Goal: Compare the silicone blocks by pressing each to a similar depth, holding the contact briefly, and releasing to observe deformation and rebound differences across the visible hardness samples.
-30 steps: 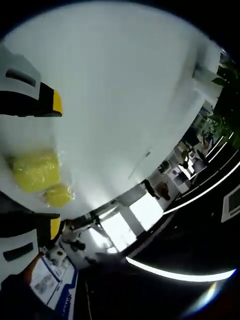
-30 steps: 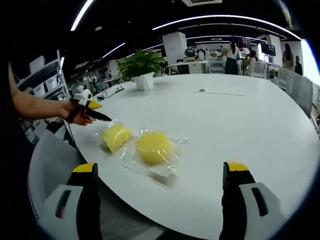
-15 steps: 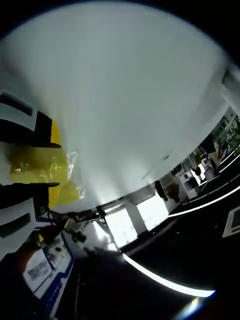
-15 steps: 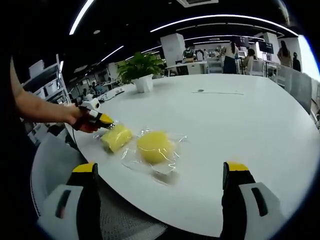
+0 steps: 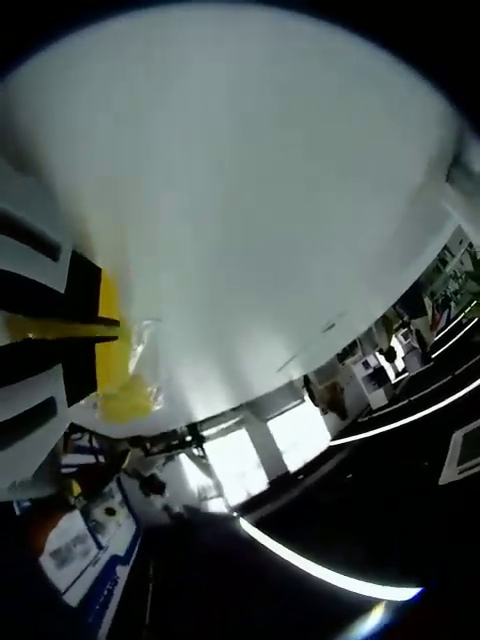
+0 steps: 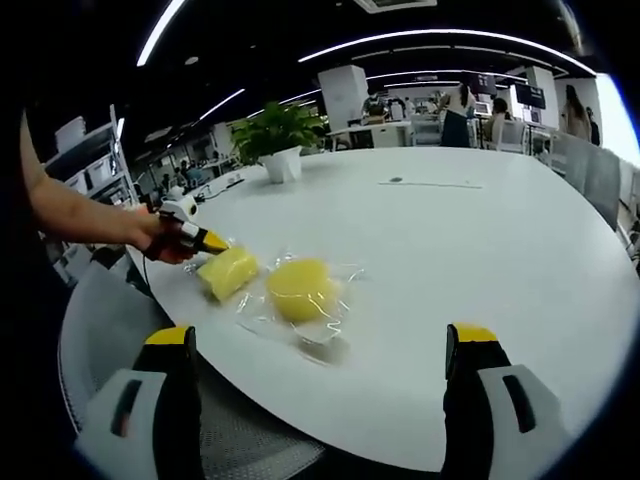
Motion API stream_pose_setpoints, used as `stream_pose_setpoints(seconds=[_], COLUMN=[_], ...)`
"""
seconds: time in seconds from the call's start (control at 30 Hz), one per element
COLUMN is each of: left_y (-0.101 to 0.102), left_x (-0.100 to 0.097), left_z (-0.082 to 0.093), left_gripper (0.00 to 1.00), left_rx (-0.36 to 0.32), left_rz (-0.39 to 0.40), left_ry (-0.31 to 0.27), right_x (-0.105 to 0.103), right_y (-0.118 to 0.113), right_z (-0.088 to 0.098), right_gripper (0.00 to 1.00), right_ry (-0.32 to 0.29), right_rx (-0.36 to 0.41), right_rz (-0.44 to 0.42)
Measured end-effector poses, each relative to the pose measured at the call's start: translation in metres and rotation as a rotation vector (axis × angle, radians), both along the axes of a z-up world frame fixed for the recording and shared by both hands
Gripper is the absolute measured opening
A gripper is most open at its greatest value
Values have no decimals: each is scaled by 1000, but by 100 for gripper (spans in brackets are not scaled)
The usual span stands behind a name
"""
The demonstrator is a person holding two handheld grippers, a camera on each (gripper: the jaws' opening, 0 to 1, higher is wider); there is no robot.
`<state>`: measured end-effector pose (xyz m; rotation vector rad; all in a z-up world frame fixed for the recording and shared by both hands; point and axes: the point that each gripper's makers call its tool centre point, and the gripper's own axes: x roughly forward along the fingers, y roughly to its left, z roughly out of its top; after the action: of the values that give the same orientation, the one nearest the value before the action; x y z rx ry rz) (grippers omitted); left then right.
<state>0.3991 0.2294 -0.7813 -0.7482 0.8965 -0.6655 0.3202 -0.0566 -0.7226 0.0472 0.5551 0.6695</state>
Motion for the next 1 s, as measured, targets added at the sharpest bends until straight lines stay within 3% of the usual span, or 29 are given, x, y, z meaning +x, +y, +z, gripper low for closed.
stream_pose_setpoints(seconds=[0.1, 0.23, 0.53, 0.83, 1.0], left_y=[0, 5, 6, 15, 14], left_x=[0, 1, -1, 6, 9], left_z=[-3, -7, -5, 5, 19], left_gripper=[0, 0, 0, 0, 0], left_rx=[-20, 25, 15, 100, 97], left_rz=[22, 27, 45, 86, 88], left_ry=[38, 18, 34, -84, -128], right_x=[0, -3, -5, -3, 0], right_y=[-1, 0, 3, 5, 9], right_z=[0, -3, -2, -1, 0], right_gripper=[96, 96, 96, 96, 96], right_ry=[1, 10, 9, 14, 12], right_rx=[6, 2, 8, 14, 14], right_rz=[-7, -3, -4, 1, 9])
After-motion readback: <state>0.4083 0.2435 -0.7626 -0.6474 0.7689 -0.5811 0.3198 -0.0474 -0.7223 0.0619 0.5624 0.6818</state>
